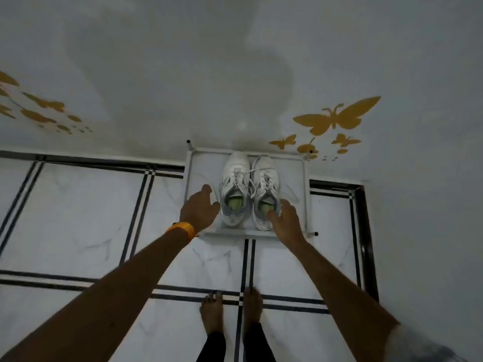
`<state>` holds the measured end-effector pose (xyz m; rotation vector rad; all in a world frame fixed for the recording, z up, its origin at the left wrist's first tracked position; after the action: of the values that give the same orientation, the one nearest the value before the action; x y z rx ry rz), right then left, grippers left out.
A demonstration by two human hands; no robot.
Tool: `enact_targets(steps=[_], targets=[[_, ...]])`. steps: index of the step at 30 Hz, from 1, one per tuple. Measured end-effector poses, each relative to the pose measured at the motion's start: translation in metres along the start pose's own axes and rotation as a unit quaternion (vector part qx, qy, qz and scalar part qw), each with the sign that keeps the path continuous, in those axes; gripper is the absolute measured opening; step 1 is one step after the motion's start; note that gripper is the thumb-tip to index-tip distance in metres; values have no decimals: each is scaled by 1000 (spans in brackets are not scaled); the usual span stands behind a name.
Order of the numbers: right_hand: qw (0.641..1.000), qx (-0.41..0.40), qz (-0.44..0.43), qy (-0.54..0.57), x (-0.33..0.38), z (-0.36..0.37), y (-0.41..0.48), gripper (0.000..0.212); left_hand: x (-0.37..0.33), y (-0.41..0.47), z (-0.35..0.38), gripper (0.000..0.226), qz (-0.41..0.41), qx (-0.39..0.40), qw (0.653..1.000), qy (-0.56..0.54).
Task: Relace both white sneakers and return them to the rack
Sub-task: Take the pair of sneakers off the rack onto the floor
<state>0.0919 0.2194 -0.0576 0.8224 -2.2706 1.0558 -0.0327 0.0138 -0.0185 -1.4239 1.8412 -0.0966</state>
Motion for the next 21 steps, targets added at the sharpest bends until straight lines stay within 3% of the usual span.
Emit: enact_targets(steps=[6,12,21], targets=[[997,-21,37,-58,-50,35,107,55,38,102,77,49,-22,5,999,30],[993,-61,-13,-99,-91,58,147,58,48,162,125,44,14,-13,998,58],[986,-69,-93,-123,-84,39,112,49,29,112,123,29,93,-64,993,26]])
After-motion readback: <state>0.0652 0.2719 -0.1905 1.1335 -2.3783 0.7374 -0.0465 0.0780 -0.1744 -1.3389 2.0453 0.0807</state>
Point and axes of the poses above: each hand's wrist, its own y-axis towards the middle knuckle, its own z-axis out of the palm, x = y × z, the point moved 4 cm from there along y, towards the middle knuckle, and after that the axes turned 3 degrees about x, right-handed, at the moved point
